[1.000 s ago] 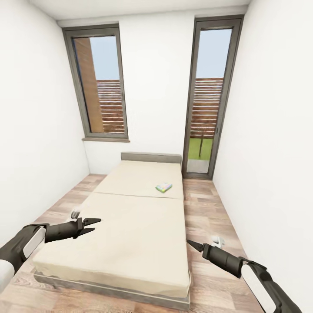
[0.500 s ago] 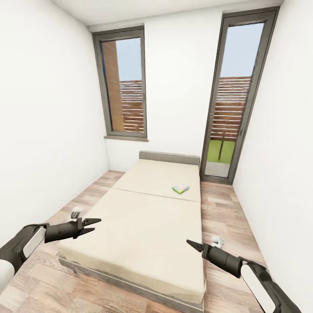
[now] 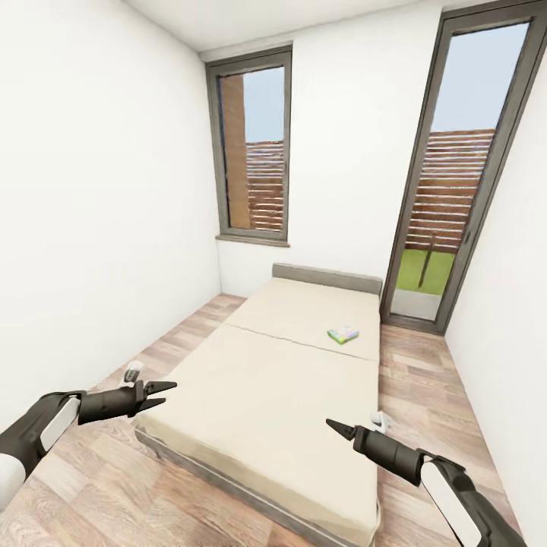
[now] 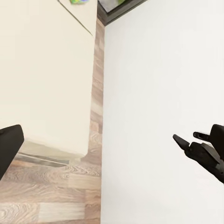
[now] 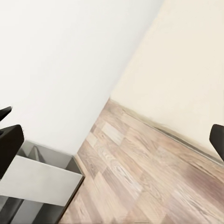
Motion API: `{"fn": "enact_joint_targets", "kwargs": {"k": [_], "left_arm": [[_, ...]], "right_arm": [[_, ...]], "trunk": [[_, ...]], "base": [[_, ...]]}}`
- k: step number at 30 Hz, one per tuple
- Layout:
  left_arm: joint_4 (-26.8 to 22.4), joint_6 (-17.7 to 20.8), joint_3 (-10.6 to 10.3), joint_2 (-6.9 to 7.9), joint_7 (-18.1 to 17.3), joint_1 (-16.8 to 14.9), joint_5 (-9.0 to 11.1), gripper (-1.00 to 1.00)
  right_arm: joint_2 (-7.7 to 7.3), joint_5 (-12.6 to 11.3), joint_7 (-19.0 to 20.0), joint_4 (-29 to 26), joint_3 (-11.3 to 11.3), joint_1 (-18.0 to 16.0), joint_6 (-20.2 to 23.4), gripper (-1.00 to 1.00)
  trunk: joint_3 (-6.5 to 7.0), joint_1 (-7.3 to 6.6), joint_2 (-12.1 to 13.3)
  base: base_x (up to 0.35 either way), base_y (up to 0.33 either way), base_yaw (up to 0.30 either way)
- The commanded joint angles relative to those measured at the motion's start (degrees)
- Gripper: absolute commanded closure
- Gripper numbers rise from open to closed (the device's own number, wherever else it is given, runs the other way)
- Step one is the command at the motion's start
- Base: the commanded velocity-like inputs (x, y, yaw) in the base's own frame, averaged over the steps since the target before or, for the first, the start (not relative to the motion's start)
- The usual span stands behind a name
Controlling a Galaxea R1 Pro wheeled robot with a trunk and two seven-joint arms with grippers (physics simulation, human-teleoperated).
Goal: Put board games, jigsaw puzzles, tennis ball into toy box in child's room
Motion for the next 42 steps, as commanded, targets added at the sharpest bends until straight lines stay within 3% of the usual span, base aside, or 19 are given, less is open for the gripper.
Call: {"fn": "enact_joint_targets", "kwargs": {"k": [1,42], "left_arm": [[0.0,0.3,-0.3,0.04,0.0,-0.1,0.4,-1.0],[0.0,0.3,-0.3,-0.02,0.0,-0.1,0.4,-1.0]], "right_arm": [[-0.05,-0.5,-0.1,0.0,0.1,0.0,0.3,-1.0],[-0.05,-0.5,-0.1,0.1,0.1,0.0,0.3,-1.0]], "trunk": [[-0.03,0.02,0.0],[-0.03,0.02,0.0]], "base": [[0.0,-0.263,0.292],[-0.012,-0.286,0.292]]}}
